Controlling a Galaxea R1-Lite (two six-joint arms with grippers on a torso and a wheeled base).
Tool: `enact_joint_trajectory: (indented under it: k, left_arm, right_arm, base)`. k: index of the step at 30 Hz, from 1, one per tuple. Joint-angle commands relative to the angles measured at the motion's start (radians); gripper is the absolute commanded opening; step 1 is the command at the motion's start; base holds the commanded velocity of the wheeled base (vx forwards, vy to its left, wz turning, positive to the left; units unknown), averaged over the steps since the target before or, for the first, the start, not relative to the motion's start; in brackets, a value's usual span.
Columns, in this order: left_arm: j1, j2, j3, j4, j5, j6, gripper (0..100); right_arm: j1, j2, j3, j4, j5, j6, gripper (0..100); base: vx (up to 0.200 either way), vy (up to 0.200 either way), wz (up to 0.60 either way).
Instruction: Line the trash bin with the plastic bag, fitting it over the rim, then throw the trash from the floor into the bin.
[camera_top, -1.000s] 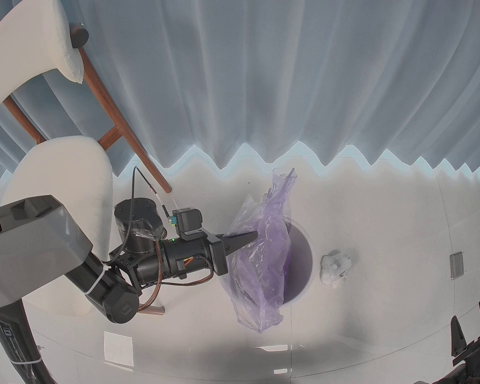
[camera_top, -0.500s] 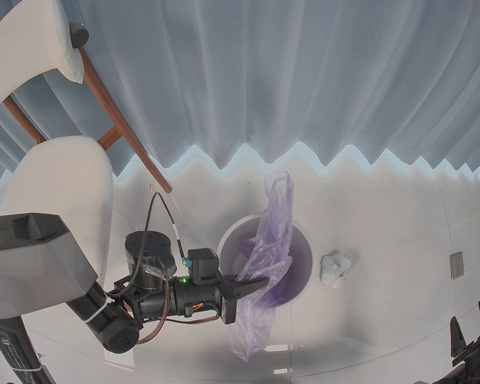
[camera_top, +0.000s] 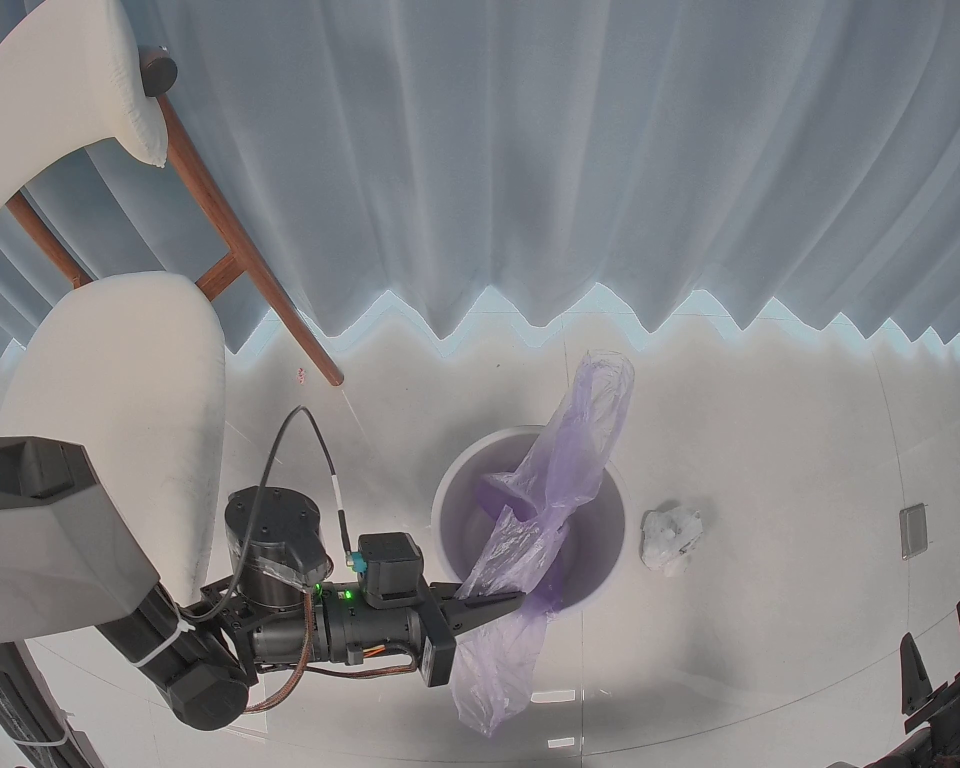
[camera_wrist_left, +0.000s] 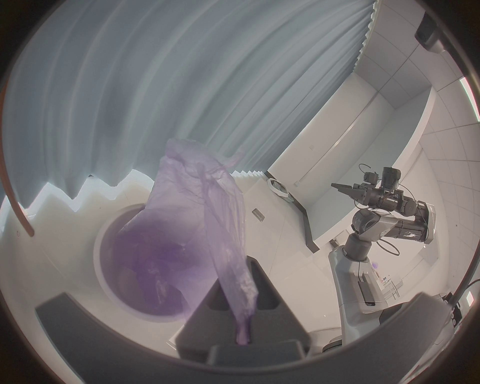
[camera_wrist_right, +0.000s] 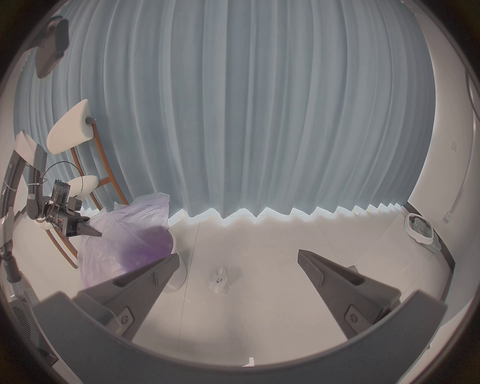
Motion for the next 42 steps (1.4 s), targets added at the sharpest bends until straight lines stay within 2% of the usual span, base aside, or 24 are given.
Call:
enact_joint_trajectory:
  k: [1, 4, 7, 11, 14, 18, 26, 30, 35, 37, 39, 42]
  left_arm:
    - [0.008, -0.04, 0.003, 0.005, 0.002, 0.004, 0]
    - [0.008, -0.054, 0.0, 0.005, 0.002, 0.01, 0]
    - [-0.014, -0.043, -0.005, -0.019, -0.001, 0.096, 0]
    - [-0.018, -0.049, -0.043, 0.036, -0.001, 0.118, 0]
    - [-0.03, -0.086, -0.069, 0.2, 0.022, 0.197, 0]
    - [-0.032, -0.106, -0.059, 0.277, 0.079, 0.335, 0]
    - [-0.032, -0.079, -0.025, 0.264, 0.089, 0.355, 0]
    - [-0.04, -0.077, 0.009, 0.254, 0.184, 0.352, 0]
    - [-0.038, -0.072, 0.035, 0.24, 0.2, 0.351, 0]
    - [-0.041, -0.06, 0.027, 0.231, 0.203, 0.351, 0]
    - [-0.041, -0.046, 0.014, 0.223, 0.22, 0.348, 0]
    - [-0.052, -0.04, 0.007, 0.214, 0.258, 0.342, 0]
  right_arm:
    - [0.0, -0.015, 0.018, 0.0, -0.001, 0.0, 100]
    - [0.0, -0.015, 0.018, 0.0, 0.001, -0.002, 100]
    - [0.0, -0.015, 0.018, 0.0, 0.001, -0.002, 100]
    - [0.0, -0.015, 0.018, 0.0, 0.001, 0.0, 100]
    - [0.0, -0.015, 0.018, 0.0, -0.002, -0.002, 100]
    - [0.0, -0.015, 0.018, 0.0, -0.004, -0.002, 100]
    - [0.0, -0.015, 0.018, -0.002, 0.007, -0.011, 100]
    - [0.0, -0.015, 0.018, -0.002, 0.022, -0.033, 100]
    - [0.003, -0.012, -0.001, -0.02, 0.033, 0.001, 100]
    - [0.043, 0.092, -0.094, -0.123, 0.048, 0.024, 100]
    - [0.123, 0.232, -0.125, -0.207, 0.051, 0.03, 100]
    - [0.299, 0.354, -0.173, -0.229, 0.042, 0.104, 100]
  base:
    - [0.0, 0.0, 0.0]
    - [0.0, 0.0, 0.0]
    - [0.0, 0.0, 0.0]
    - [0.0, 0.0, 0.0]
    - [0.0, 0.0, 0.0]
    - [0.0, 0.0, 0.0]
    - [0.0, 0.0, 0.0]
    - [0.0, 0.0, 0.0]
    - [0.0, 0.0, 0.0]
    - [0.0, 0.0, 0.0]
    - [0.0, 0.0, 0.0]
    - [0.0, 0.0, 0.0]
